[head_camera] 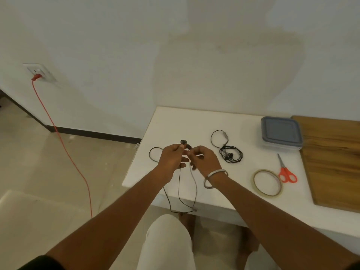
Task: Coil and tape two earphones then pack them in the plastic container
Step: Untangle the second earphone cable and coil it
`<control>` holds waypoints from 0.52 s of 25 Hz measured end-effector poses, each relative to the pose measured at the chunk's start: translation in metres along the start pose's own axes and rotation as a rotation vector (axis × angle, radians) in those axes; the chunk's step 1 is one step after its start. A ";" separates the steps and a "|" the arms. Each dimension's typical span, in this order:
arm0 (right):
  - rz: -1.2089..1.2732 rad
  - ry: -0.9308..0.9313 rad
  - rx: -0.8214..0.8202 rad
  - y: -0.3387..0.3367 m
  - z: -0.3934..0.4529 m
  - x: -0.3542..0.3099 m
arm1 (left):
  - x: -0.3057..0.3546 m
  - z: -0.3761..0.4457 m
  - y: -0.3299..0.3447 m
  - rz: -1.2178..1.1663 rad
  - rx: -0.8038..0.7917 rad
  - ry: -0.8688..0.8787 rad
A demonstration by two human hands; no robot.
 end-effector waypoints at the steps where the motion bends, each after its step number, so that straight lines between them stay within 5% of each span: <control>1: 0.015 -0.004 0.014 -0.003 0.000 -0.006 | 0.005 -0.005 0.005 -0.003 -0.011 0.018; 7: 0.046 -0.154 0.083 -0.033 -0.004 -0.034 | 0.040 -0.029 0.015 0.002 -0.041 0.067; 13: -0.060 -0.347 0.181 -0.056 -0.007 -0.044 | 0.053 -0.038 0.017 0.281 -0.068 0.230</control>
Point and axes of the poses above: each hand's wrist, its own z-axis towards the middle knuckle, its own y-axis out of the palm, x = y × z, the point moved 4 cm from there along z, towards the middle knuckle, and after that the axes turned 15 degrees about x, right-handed, at the moved point
